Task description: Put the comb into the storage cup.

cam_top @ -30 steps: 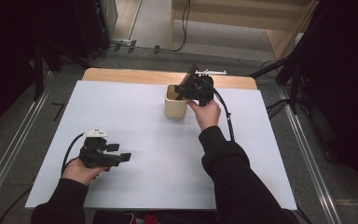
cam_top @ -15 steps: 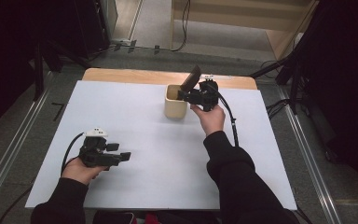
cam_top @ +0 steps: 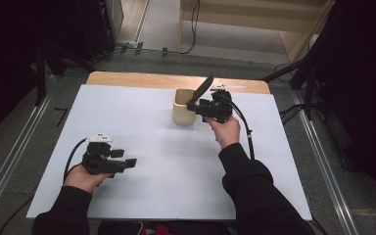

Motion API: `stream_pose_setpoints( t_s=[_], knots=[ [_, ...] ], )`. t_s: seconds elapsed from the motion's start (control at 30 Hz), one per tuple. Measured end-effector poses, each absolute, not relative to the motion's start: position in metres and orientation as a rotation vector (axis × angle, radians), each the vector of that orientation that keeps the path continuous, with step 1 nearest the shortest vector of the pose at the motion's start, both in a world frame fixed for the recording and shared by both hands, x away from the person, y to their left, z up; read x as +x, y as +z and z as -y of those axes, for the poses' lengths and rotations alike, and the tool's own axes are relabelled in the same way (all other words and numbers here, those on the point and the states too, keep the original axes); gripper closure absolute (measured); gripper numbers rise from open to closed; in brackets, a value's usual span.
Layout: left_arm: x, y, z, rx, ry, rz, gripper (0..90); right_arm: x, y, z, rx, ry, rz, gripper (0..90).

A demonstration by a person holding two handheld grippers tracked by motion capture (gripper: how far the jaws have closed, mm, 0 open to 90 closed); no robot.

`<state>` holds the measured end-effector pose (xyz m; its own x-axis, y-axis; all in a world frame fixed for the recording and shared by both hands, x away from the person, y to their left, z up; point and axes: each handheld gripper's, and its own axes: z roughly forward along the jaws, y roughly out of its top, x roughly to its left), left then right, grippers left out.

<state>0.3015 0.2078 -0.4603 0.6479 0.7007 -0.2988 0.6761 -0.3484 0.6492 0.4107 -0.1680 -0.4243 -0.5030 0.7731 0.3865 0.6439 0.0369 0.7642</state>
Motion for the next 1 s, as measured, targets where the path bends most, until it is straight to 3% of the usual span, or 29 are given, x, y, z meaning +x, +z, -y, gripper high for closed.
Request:
stream_pose_setpoints(
  t_s=[1.0],
  knots=[
    [0.3,-0.458,-0.204,2.109,0.031,-1.012,30.3,0.366,-0.433,0.177,1.382,1.508,-2.268,30.6]
  ],
)
